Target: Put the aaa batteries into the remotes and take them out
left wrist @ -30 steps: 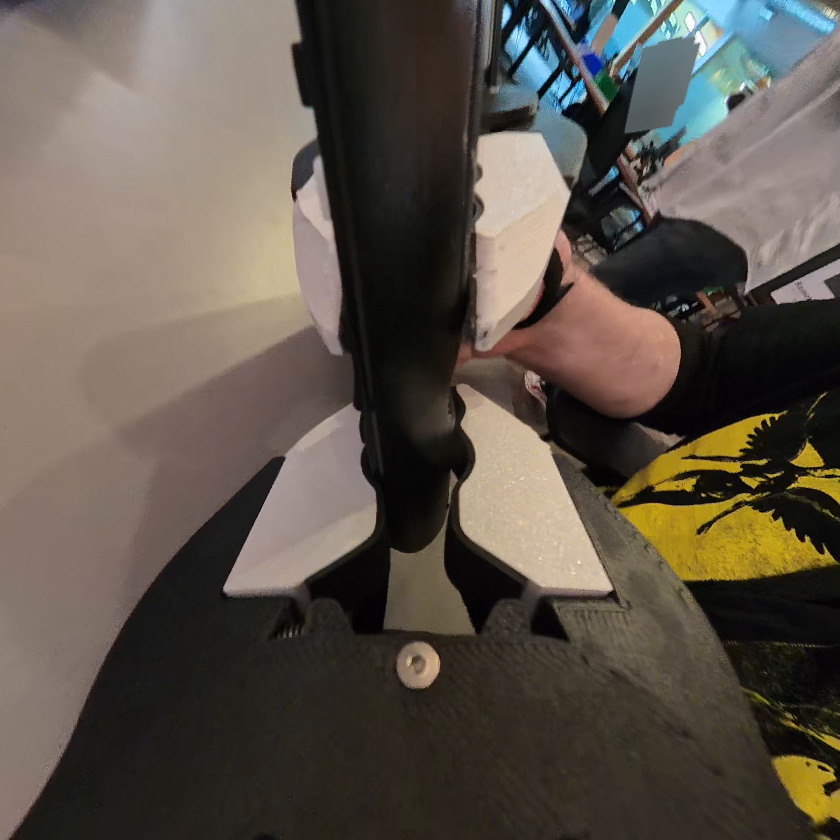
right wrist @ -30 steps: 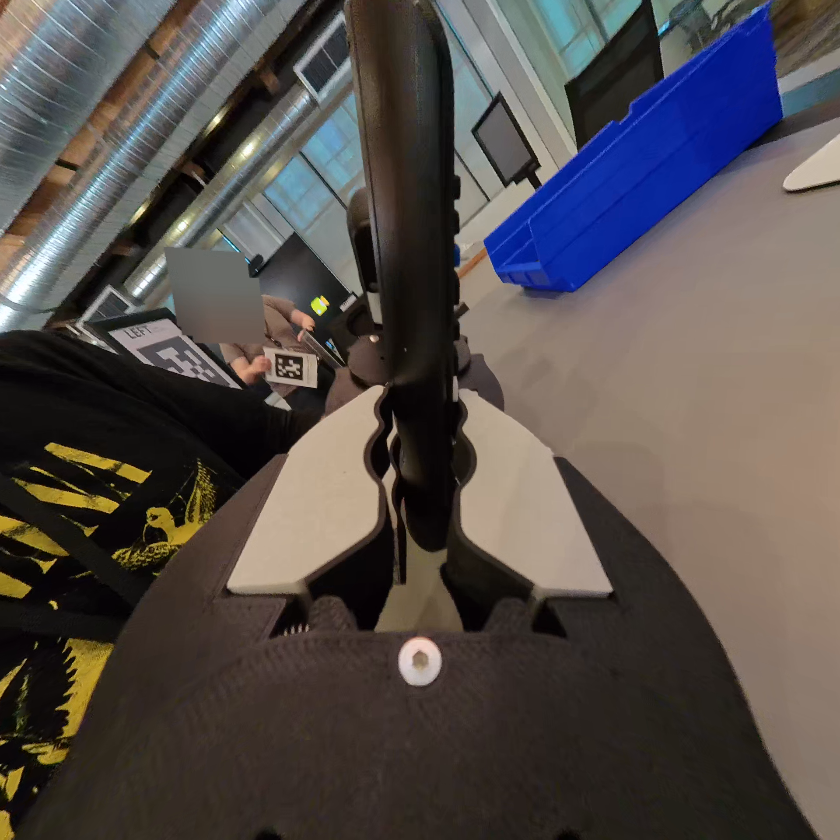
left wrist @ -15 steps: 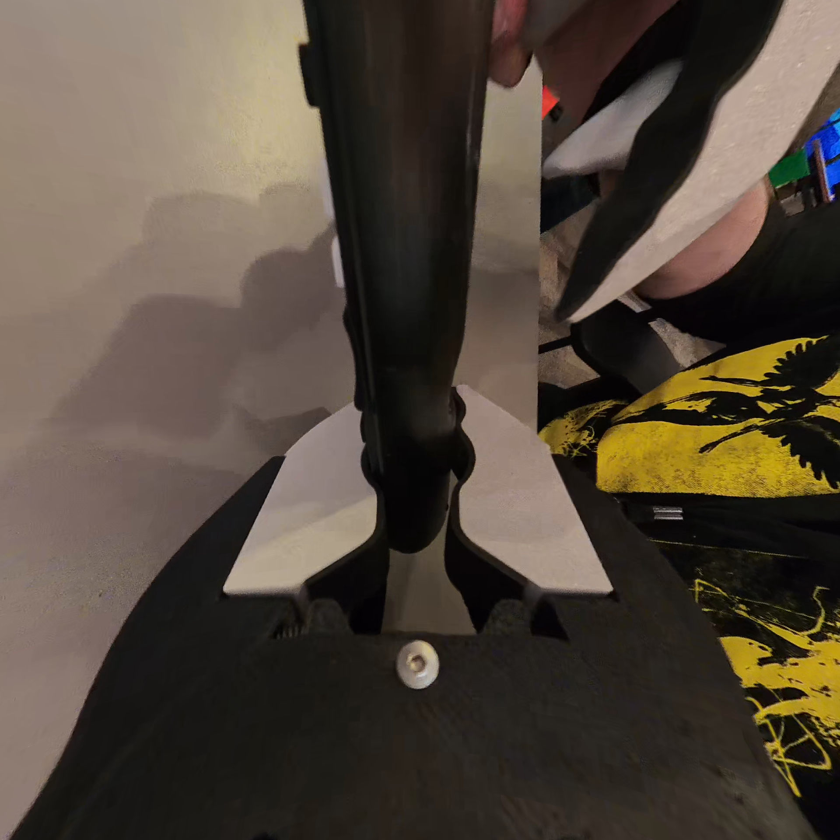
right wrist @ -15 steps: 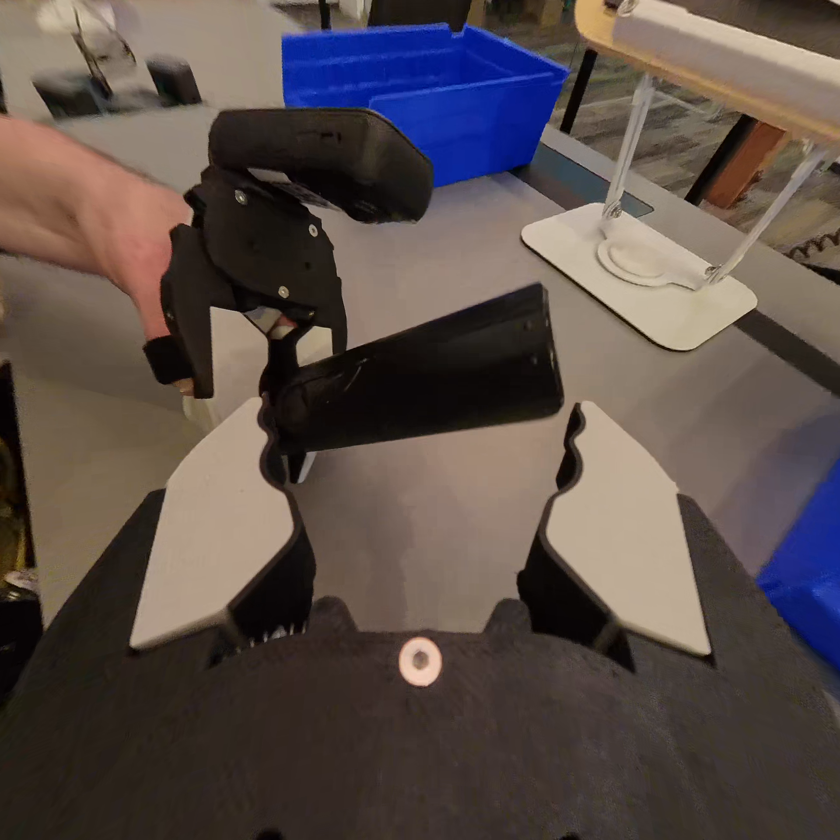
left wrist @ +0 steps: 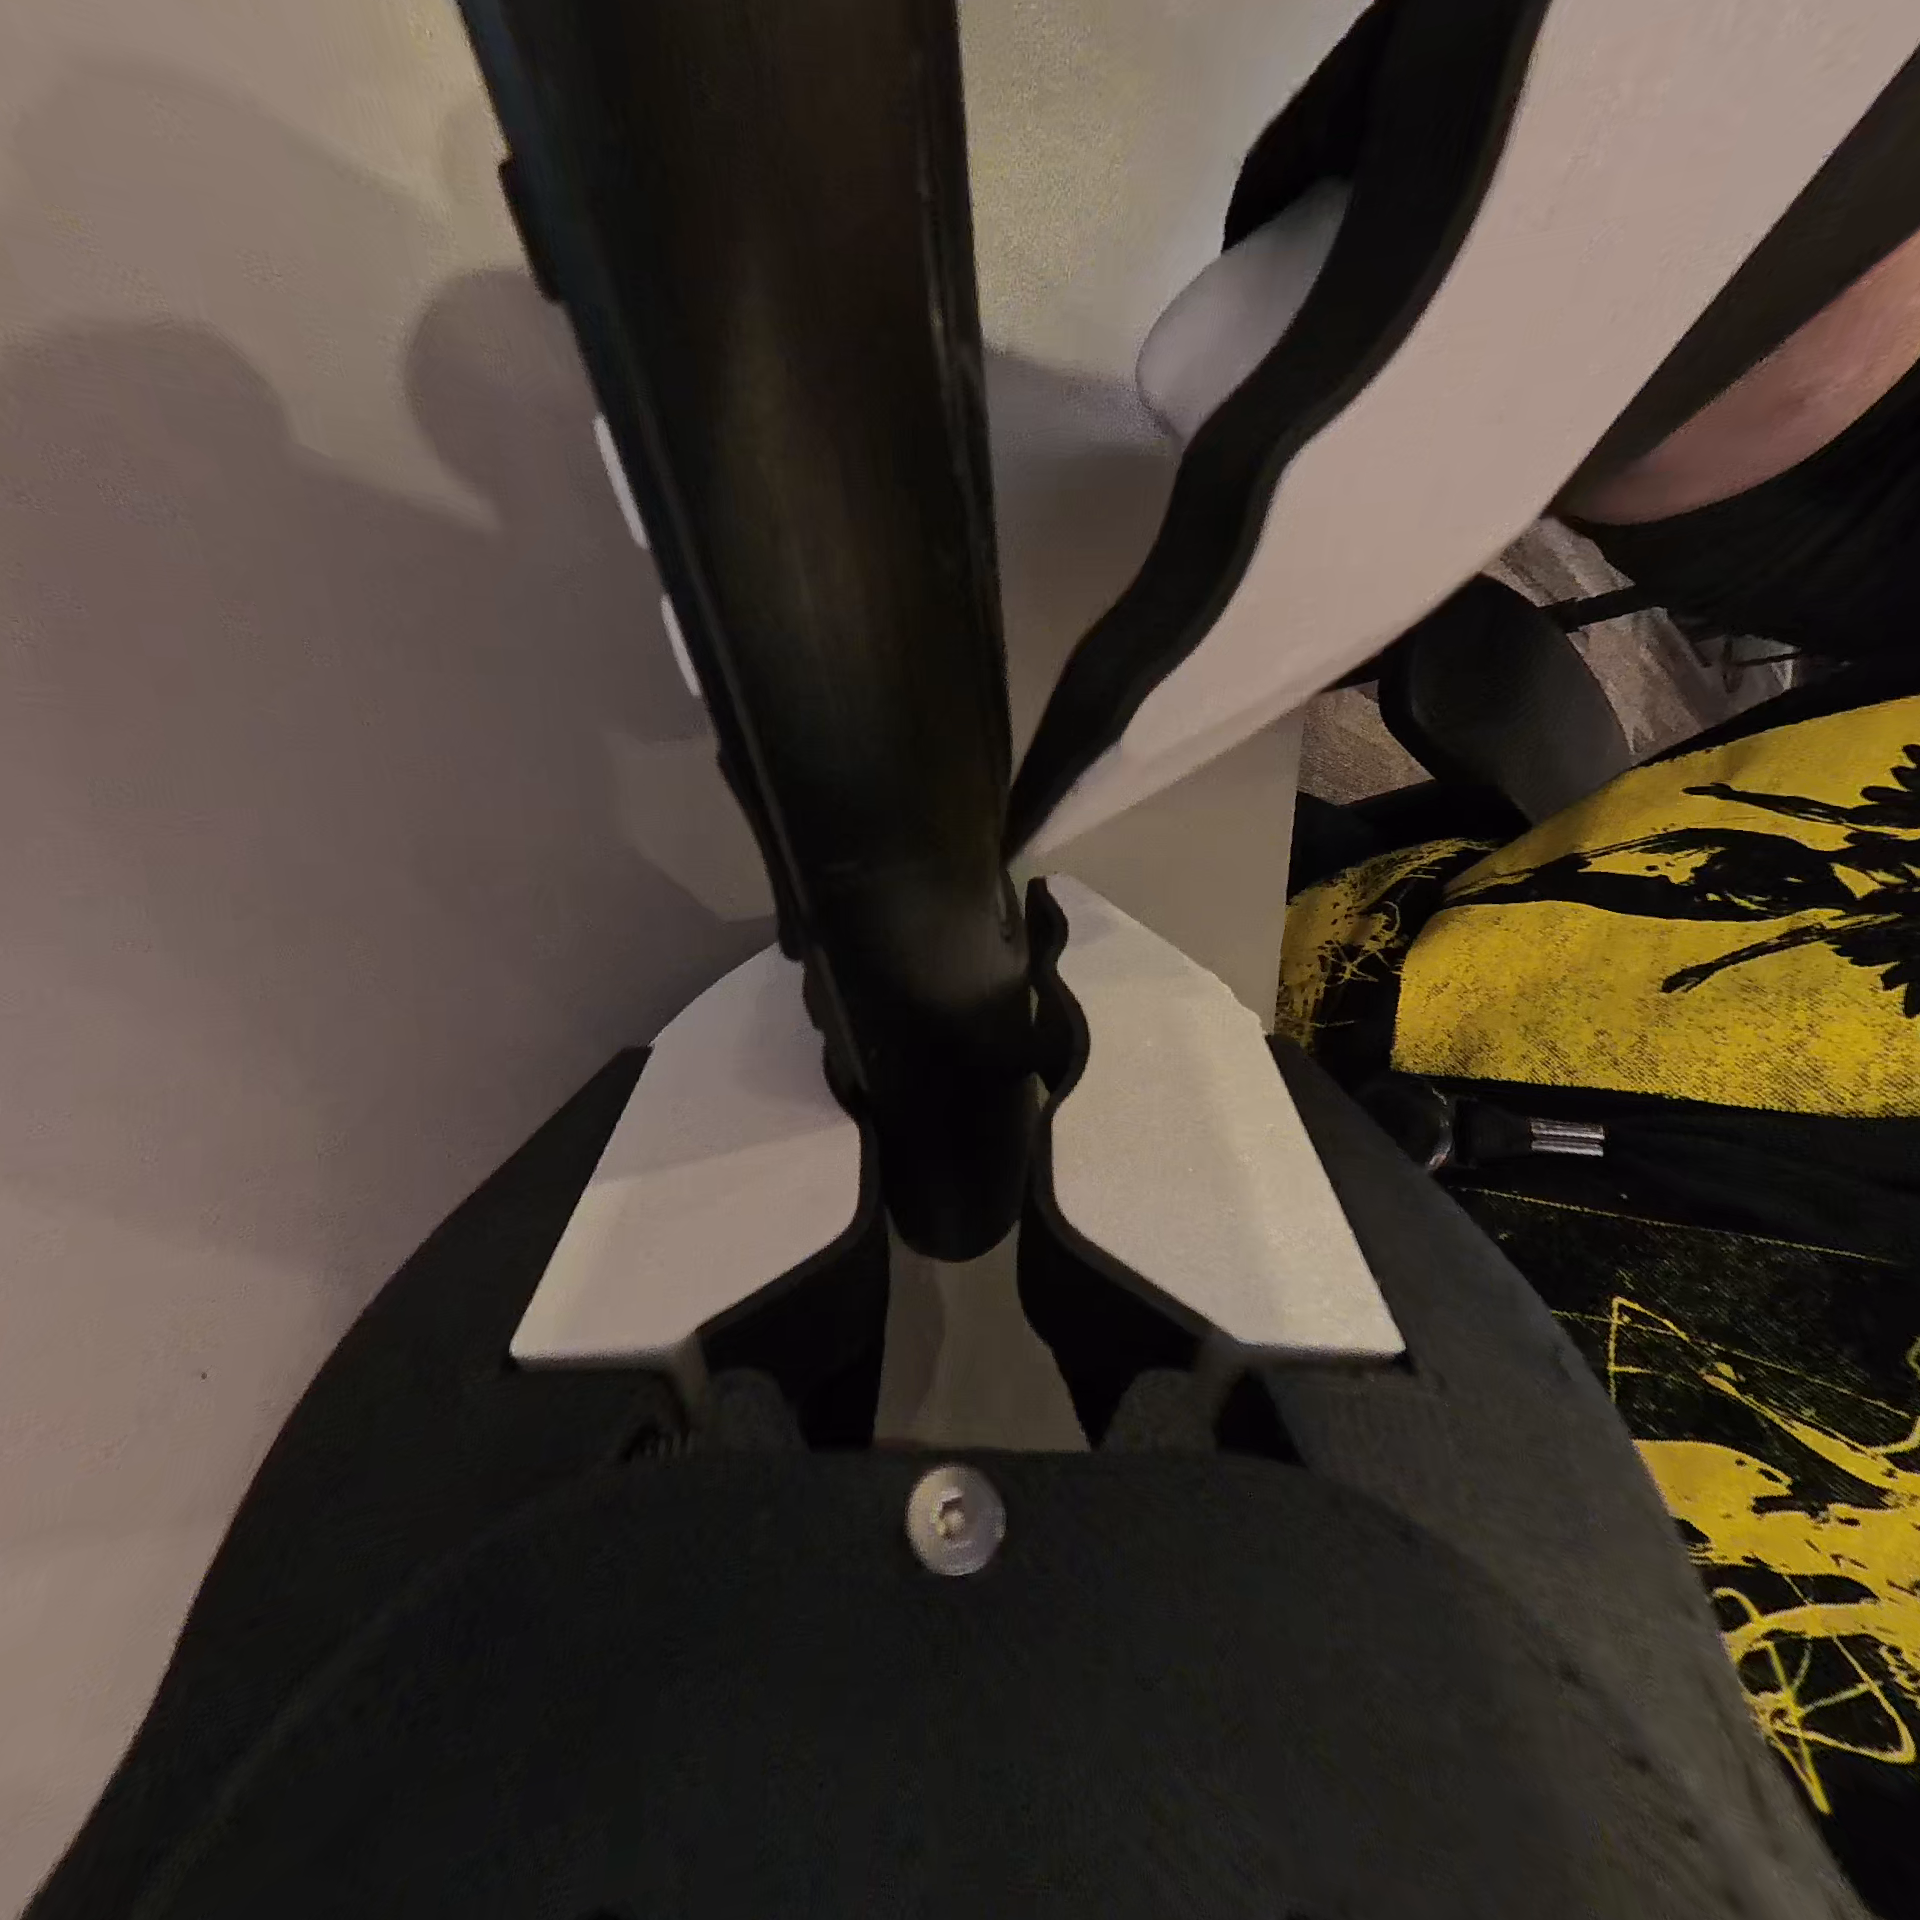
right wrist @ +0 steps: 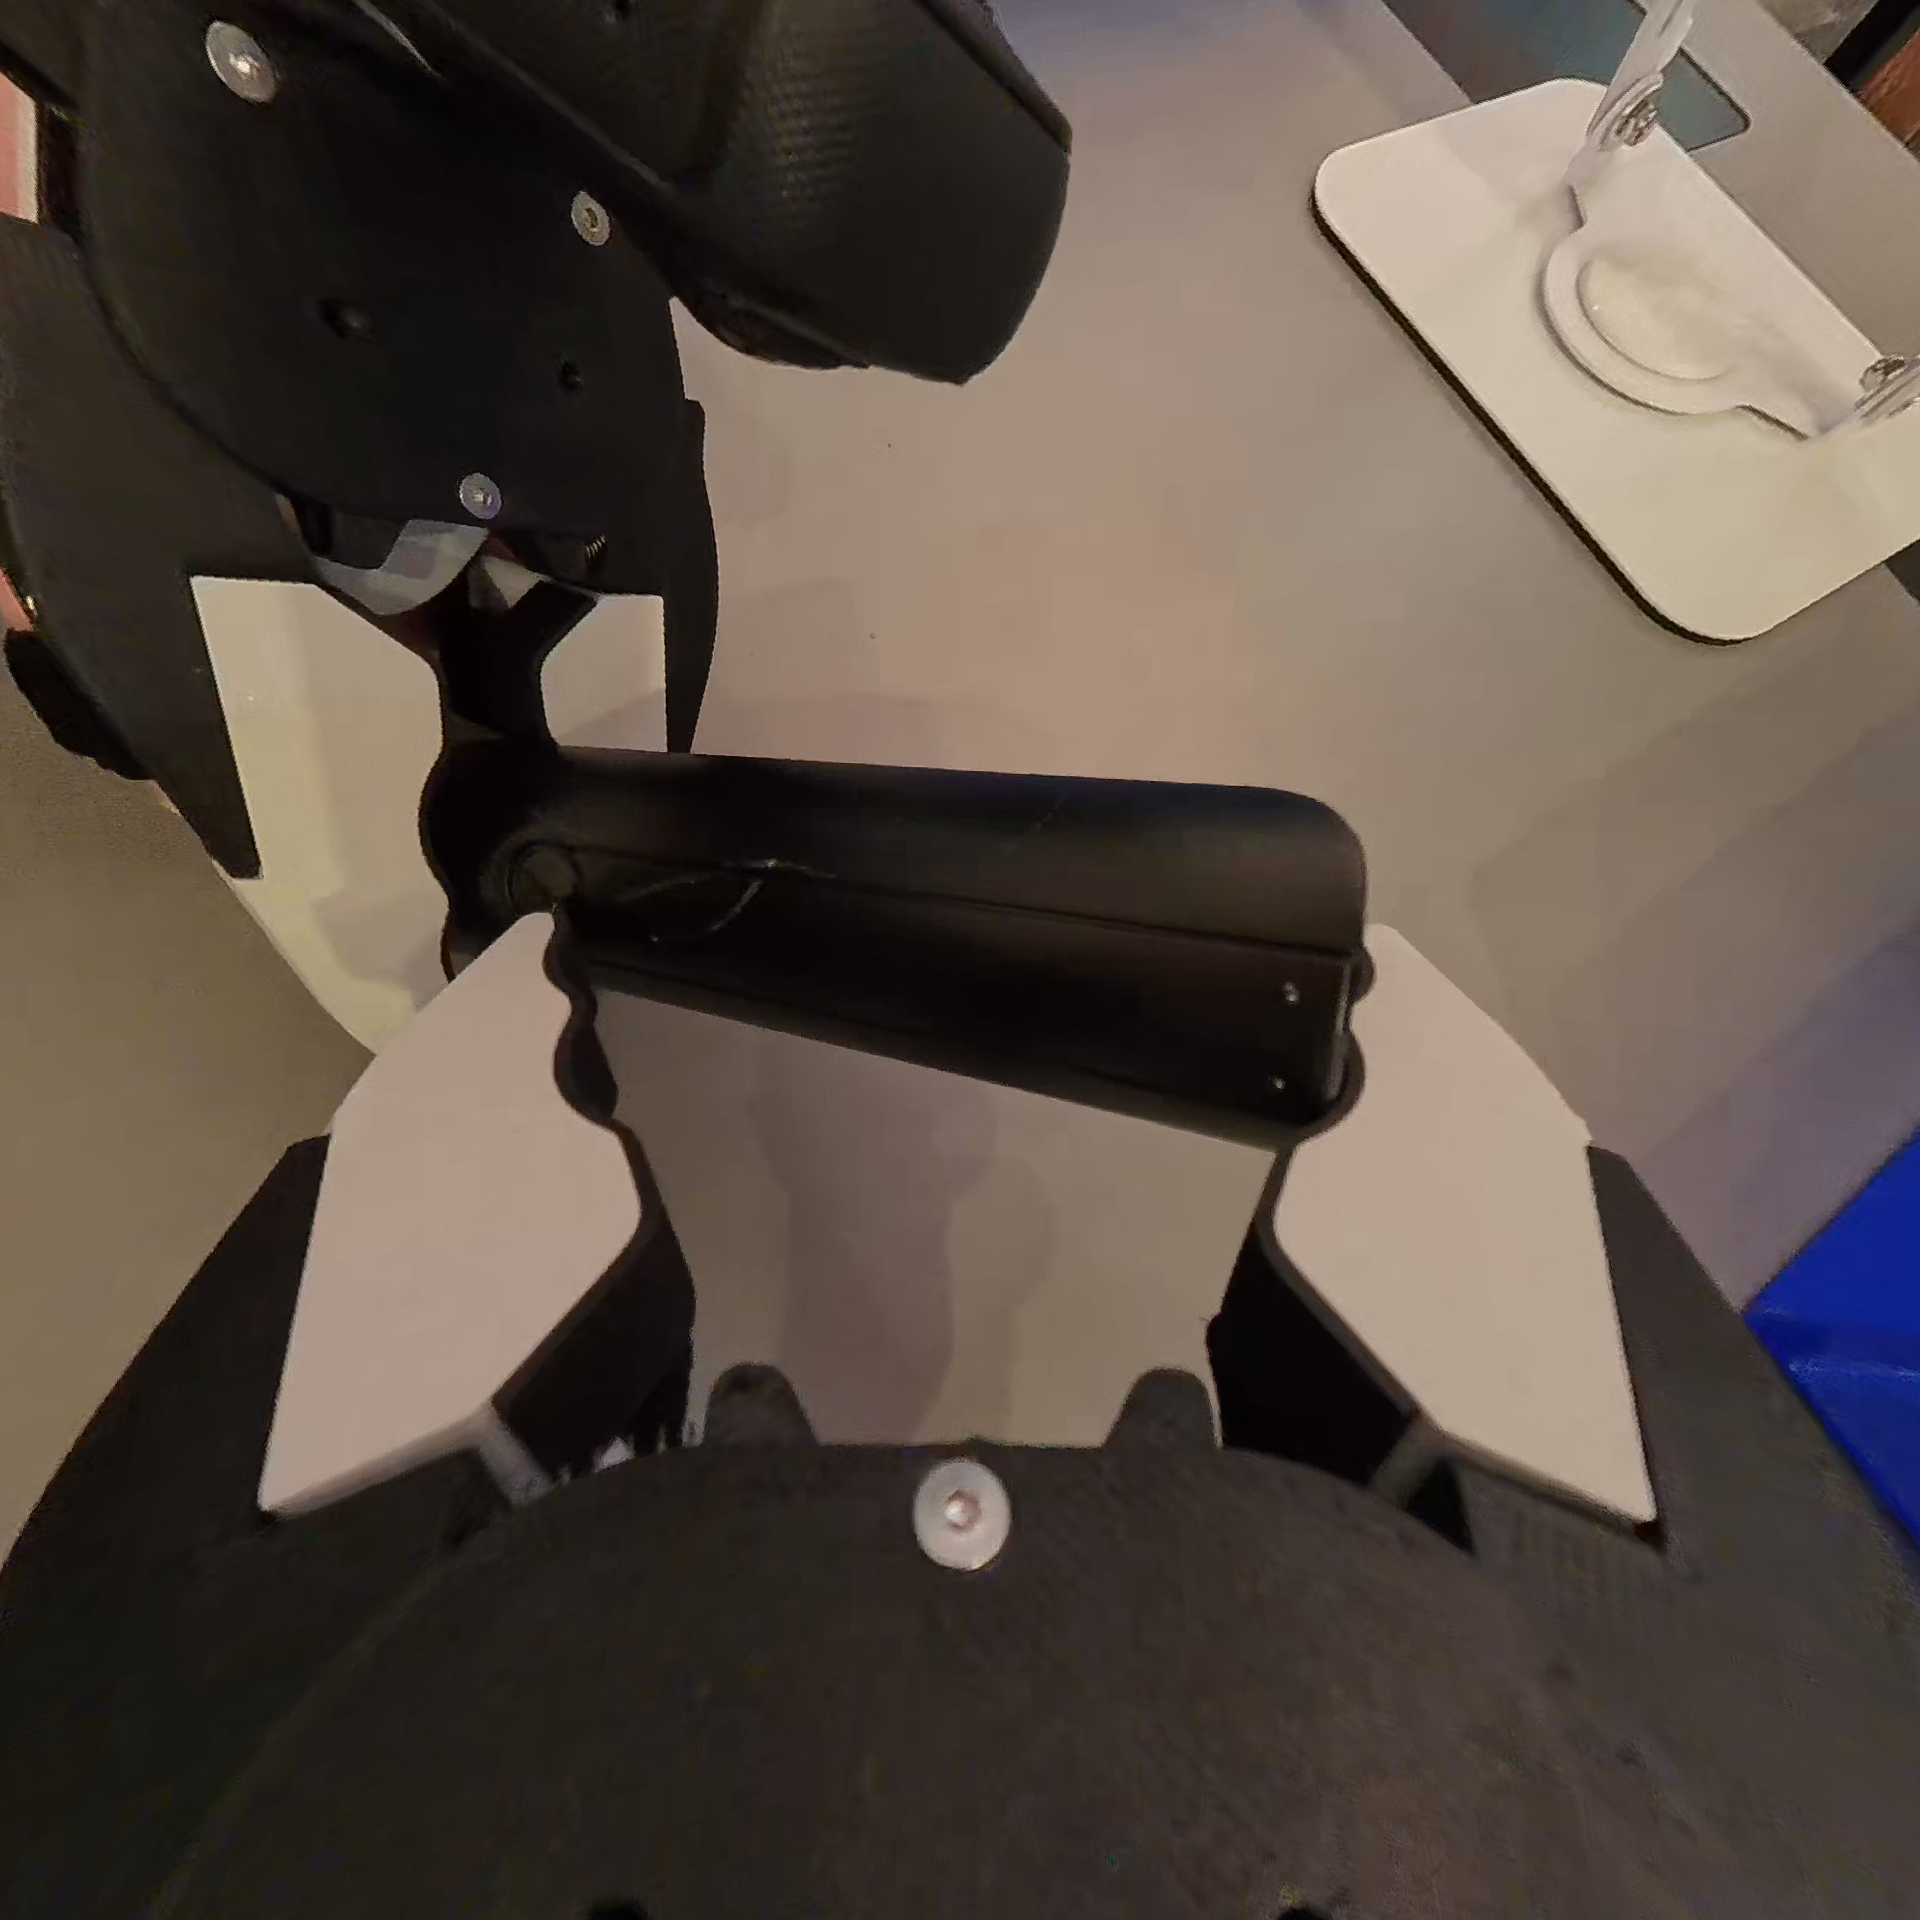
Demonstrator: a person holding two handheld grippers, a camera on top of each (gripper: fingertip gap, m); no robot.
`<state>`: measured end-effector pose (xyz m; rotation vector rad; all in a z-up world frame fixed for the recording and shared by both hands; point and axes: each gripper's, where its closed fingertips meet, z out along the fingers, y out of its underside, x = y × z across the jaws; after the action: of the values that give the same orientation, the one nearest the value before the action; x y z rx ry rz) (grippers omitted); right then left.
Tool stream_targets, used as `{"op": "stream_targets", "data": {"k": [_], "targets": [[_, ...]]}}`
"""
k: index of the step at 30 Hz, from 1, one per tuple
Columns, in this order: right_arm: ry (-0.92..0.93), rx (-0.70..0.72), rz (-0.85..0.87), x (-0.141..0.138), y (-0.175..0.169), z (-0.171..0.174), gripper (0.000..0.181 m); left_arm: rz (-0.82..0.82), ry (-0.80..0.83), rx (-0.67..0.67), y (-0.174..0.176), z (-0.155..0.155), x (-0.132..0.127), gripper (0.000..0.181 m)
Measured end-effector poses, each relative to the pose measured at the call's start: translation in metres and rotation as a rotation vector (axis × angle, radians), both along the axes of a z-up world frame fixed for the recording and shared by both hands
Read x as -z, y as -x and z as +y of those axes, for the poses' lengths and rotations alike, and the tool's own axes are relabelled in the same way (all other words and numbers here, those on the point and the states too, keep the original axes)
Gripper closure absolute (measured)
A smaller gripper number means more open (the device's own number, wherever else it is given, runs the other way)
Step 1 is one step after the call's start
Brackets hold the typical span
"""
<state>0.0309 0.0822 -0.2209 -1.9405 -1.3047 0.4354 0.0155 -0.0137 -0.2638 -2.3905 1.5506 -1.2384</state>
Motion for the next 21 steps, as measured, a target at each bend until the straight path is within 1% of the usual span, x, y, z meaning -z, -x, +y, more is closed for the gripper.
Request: {"op": "stream_targets", "data": {"k": [2,6,9,14,18,19,21], "targets": [[0.007,0.006,-0.029,0.003,0.0,0.001,0.043,-0.001,-0.002,0.004,0.0,0.0,0.0,0.155],[0.083,-0.001,0.003,0.006,-0.001,0.0,0.05,0.023,-0.041,0.02,0.0,0.0,0.001,0.155],[0.105,-0.011,0.01,0.006,-0.002,-0.001,0.053,0.037,-0.064,0.031,0.0,0.0,0.001,0.154],[0.162,-0.041,0.025,0.011,0.0,0.001,0.055,0.05,-0.078,0.043,0.001,0.002,0.001,0.153],[0.21,-0.072,0.018,0.014,0.0,0.0,0.053,0.077,-0.136,0.057,-0.001,0.002,0.002,0.151],[0.211,-0.078,0.002,0.014,-0.001,0.002,0.052,0.07,-0.132,0.044,-0.003,0.004,0.001,0.152],[0.153,-0.085,-0.037,0.01,-0.001,0.007,0.05,0.06,-0.126,0.033,-0.004,0.008,0.002,0.152]]}}
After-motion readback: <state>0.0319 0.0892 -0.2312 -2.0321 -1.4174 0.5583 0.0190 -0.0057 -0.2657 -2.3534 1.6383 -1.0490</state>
